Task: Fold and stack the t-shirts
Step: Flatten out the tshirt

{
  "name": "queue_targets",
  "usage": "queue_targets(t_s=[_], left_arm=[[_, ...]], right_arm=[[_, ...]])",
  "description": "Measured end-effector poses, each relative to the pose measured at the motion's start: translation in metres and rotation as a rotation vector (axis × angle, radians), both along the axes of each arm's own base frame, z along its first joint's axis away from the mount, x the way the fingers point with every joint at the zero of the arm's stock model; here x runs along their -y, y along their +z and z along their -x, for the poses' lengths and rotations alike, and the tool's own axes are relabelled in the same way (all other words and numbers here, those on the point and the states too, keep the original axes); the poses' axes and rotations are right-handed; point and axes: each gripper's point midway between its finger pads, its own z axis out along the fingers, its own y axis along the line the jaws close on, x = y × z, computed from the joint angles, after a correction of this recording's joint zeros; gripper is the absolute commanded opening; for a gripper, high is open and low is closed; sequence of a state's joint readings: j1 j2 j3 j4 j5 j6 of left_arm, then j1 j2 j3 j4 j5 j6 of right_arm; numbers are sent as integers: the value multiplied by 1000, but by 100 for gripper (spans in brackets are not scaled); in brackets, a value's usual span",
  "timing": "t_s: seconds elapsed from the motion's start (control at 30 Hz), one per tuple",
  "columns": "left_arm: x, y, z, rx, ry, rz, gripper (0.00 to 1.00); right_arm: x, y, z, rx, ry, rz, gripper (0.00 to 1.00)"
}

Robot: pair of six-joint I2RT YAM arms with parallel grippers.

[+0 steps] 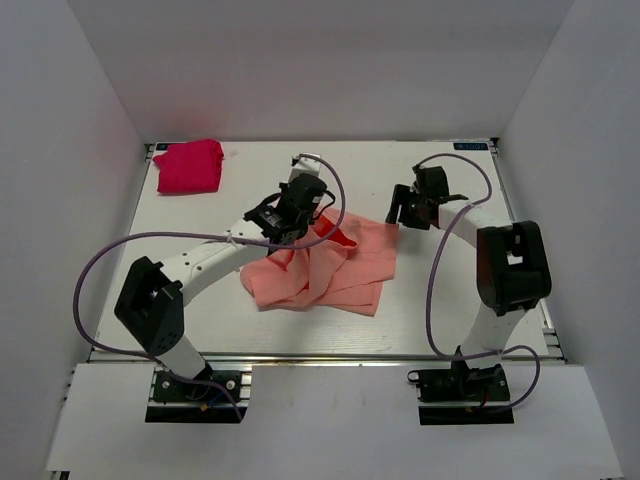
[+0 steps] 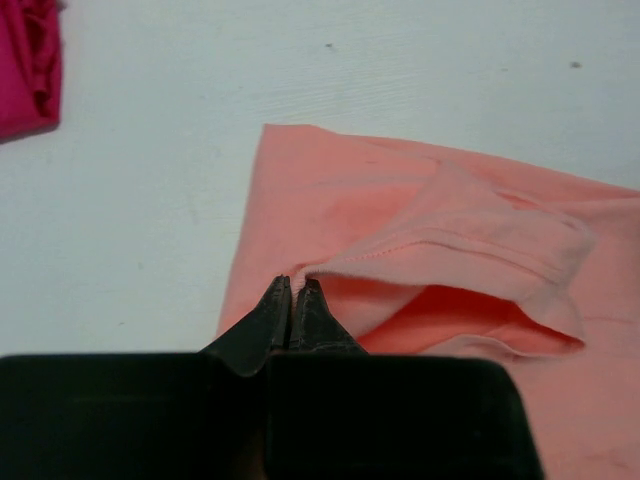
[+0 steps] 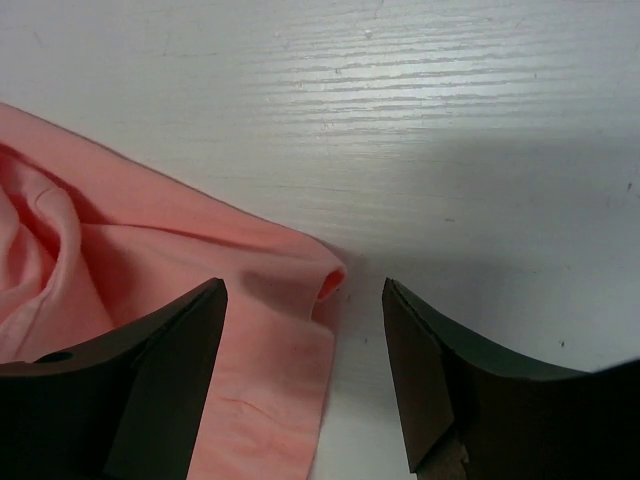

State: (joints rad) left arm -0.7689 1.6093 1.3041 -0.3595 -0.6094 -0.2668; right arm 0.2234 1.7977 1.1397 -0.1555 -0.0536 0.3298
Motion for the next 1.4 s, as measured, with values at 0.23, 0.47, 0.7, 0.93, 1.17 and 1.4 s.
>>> queue_targets(t_s=[0.23,0.47,0.7,0.93,1.17,1.4], left_arm=[[-51,0,-9,-2,127,-24,0],[-81,27,-11,54,200,8,0],[-115,82,0,174,271,52,0],[-152,185,32,402,330,162,0],[-192,234,64,525,432,182,0],[-239,263,103,617,589,181,0]], right_arm=[[-10,-21,-9,-36,17,25,44],[-16,-15,-7,-21,11,-1,0],[-5,119,-12,292,-39,-33,0],[25,273,25,647,-109,-35,0],[79,350,62,785,-316,72,0],[145,416,113,901,-590,206,0]])
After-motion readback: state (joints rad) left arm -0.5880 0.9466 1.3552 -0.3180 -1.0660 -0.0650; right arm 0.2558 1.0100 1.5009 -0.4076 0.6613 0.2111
